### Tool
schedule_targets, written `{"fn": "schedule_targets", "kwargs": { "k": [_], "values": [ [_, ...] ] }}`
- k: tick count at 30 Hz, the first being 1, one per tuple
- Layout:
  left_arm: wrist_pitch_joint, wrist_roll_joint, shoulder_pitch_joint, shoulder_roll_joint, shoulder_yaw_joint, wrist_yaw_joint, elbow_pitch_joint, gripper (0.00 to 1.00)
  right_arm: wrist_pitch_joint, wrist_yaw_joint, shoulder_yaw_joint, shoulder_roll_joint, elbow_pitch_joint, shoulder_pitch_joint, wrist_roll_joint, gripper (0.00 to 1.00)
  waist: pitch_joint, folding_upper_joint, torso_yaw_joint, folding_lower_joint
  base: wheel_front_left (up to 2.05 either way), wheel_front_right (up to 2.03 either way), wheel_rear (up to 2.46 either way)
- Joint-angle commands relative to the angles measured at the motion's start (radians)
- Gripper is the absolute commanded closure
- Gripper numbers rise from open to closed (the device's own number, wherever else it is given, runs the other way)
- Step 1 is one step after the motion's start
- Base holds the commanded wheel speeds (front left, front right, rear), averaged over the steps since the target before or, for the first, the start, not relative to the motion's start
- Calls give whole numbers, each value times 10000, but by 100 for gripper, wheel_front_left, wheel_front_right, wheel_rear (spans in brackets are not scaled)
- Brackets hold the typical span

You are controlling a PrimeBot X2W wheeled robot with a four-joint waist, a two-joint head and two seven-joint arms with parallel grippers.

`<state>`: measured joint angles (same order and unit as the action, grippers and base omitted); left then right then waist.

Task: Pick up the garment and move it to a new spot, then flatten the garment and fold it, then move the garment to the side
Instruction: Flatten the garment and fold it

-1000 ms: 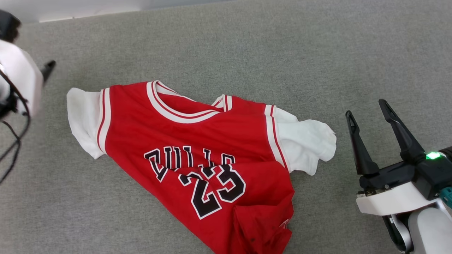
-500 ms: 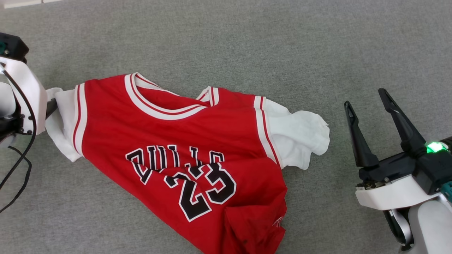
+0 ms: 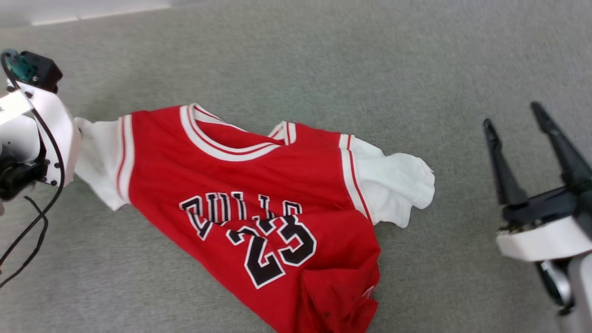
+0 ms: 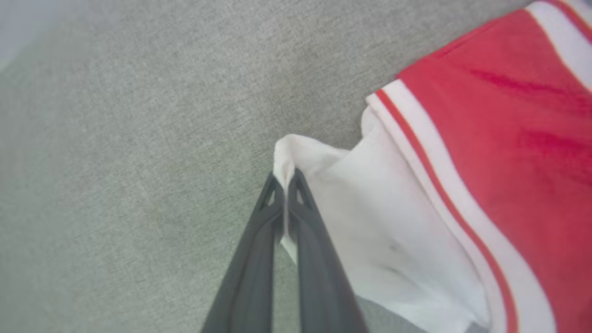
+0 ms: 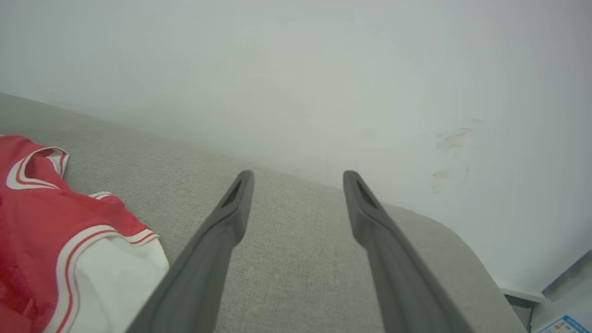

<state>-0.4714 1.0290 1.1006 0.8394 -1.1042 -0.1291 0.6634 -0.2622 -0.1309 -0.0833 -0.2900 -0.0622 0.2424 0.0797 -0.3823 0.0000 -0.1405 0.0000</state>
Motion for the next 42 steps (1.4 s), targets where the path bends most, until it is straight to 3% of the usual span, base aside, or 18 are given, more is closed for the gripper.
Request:
{"fn": "schedule_targets", "kwargs": {
  "k": [1,7,8,14,18,22,26,31,36,37,38,39,42],
  "values": [
    [225,-164,42,96,-126,5,-281,100,178,5,8,-353,-25,299,75,0,384,0,332,0,0,0,0],
    [734,-441,-108,376,-399,4,-1343,100,2685,5,-1283,-2398,-294,1259,1004,0,758,0,866,0,0,0,0],
    [734,-441,-108,376,-399,4,-1343,100,2685,5,-1283,-2398,-294,1259,1004,0,758,0,866,0,0,0,0],
    [917,-653,-172,359,-454,273,-2351,100,6455,5,-3760,-4658,-517,2607,3701,0,738,0,1300,0,0,0,0],
    [953,-748,-120,306,-440,510,-2926,100,8800,5,-5168,-5601,-502,3699,5524,0,565,0,1544,0,0,0,0],
    [974,-831,69,269,-383,675,-3307,100,10498,5,-6144,-5701,-46,4721,6700,0,296,0,1759,0,0,0,0],
    [1045,-917,219,192,-326,787,-3566,100,11318,3,-6849,-5341,711,5422,7332,0,-71,0,2000,0,0,0,0],
    [1192,-974,348,98,-272,881,-3709,100,11703,2,-8201,-5186,1564,5782,7483,0,-473,0,2251,0,0,0,0],
    [1327,-949,296,31,-249,921,-3629,100,11257,2,-9432,-5072,2306,5616,7807,0,-603,0,2372,0,0,0,0],
    [1346,-925,253,40,-248,917,-3593,100,11054,2,-9576,-5050,2362,5646,7873,16,-581,0,2365,0,0,0,0],
    [1403,-898,201,57,-238,921,-3565,100,10785,2,-9625,-5028,2395,5766,7935,65,-536,0,2344,0,0,0,0],
    [1459,-883,151,79,-230,927,-3536,100,10537,2,-9651,-5020,2443,5916,7998,100,-453,0,2317,0,0,0,0],
    [1761,-923,54,215,-182,938,-3459,100,9408,3,-9566,-5208,2516,6511,8145,100,43,0,2175,0,0,0,0]
  ]
}}
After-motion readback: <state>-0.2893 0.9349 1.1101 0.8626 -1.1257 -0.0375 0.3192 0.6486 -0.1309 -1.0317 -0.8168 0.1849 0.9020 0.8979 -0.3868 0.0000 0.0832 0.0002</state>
